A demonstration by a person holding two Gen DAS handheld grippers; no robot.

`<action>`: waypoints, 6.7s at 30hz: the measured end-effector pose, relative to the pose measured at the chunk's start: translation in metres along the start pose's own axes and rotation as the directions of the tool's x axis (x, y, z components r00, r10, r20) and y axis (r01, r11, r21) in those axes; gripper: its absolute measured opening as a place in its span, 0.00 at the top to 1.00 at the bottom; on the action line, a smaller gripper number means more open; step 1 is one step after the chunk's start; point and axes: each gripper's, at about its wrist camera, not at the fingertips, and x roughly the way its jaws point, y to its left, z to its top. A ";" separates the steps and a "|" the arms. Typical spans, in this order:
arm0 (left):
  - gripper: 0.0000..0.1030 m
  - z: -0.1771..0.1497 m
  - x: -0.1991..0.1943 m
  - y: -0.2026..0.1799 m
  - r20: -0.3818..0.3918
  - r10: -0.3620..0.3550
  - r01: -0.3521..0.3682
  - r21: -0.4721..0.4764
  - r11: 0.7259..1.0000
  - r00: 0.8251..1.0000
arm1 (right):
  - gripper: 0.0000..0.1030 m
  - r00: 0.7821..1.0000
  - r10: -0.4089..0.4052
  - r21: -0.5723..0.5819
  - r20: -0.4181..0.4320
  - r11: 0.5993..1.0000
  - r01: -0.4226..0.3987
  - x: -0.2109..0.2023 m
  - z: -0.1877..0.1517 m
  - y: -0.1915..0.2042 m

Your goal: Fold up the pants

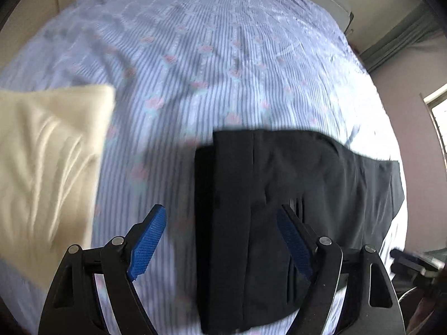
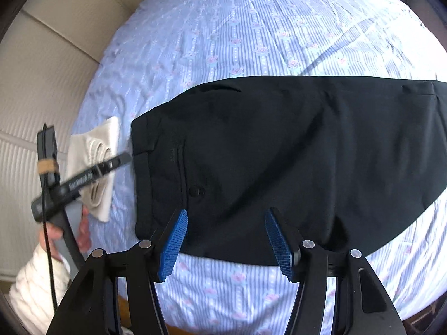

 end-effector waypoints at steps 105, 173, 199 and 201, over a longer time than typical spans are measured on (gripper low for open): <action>0.63 0.020 0.374 -0.873 -0.295 -0.039 0.294 0.914 0.278 0.955 | 0.62 0.816 -0.180 0.722 0.550 0.595 -0.355 -0.110 -0.005 -0.710; 0.88 0.050 0.390 -0.876 -0.409 -0.053 0.393 0.824 0.408 0.911 | 0.86 0.780 -0.076 0.672 0.621 0.564 -0.480 -0.102 0.008 -0.754; 0.88 0.075 0.107 -0.625 -0.240 -0.319 0.370 0.809 0.456 0.917 | 0.87 0.850 -0.090 0.111 0.518 0.993 0.038 -0.209 0.015 -0.355; 0.88 0.073 0.104 -0.594 -0.221 -0.298 0.346 0.802 0.487 0.929 | 0.87 0.872 -0.055 0.073 0.487 0.997 0.022 -0.192 0.011 -0.329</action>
